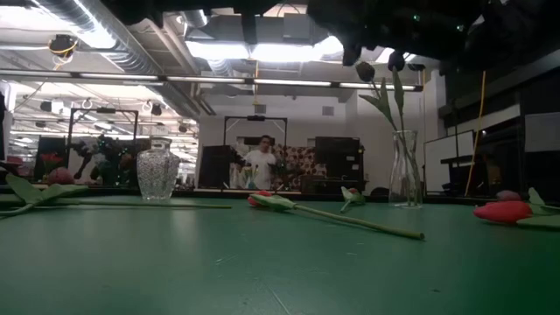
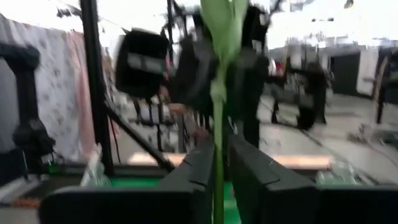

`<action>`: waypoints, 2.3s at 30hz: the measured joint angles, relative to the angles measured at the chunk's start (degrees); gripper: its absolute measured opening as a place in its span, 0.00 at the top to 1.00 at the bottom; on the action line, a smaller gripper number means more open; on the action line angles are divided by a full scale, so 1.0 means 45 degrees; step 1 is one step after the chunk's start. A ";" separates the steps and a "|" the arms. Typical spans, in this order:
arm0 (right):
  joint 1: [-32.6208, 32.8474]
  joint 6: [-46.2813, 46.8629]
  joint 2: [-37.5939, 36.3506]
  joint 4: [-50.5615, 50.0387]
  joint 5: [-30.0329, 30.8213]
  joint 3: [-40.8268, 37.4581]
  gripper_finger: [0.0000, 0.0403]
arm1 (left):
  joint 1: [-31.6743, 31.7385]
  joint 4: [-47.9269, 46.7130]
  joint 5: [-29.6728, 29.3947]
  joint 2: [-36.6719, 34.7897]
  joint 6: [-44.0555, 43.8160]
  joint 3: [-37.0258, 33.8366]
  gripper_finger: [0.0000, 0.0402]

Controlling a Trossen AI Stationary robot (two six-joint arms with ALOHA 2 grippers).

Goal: Sort flowers into vase by color
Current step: Put the black flower into the top right transparent vase

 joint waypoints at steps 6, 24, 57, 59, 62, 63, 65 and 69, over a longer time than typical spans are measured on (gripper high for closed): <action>0.0000 -0.0412 -0.0908 -0.2609 0.1065 0.0000 0.64 | -0.0052 -0.0985 -0.0429 0.0000 -0.0015 0.0000 0.96; -0.0010 -0.0642 -0.1641 -1.2918 0.1736 0.3669 0.45 | -0.0070 -0.3226 -0.1261 -0.0015 -0.0052 0.0010 0.96; 0.0000 -0.0390 -0.0609 -1.3729 0.1139 0.4114 0.45 | -0.0050 -0.7990 -0.1283 -0.0015 0.1359 0.2623 0.97; 0.0000 -0.0350 -0.0443 -1.3810 0.1139 0.4114 0.45 | -0.0050 -0.8000 -0.1286 -0.0015 0.1351 0.2623 0.97; -0.0004 -0.0295 -0.0325 -1.3804 0.1160 0.4114 0.47 | -0.0050 -0.8047 -0.1289 -0.0011 0.1333 0.2623 0.97; -0.0001 -0.0295 -0.0325 -1.3794 0.1196 0.4114 0.48 | -0.0050 -0.8050 -0.1288 -0.0015 0.1330 0.2623 0.97; 0.0000 -0.0298 -0.0313 -1.3731 0.1261 0.4114 0.53 | -0.0050 -0.8049 -0.1288 -0.0015 0.1330 0.2623 0.97; 0.0000 -0.0300 -0.0303 -1.3729 0.1266 0.4114 0.67 | -0.0050 -0.8048 -0.1297 -0.0015 0.1330 0.2623 0.97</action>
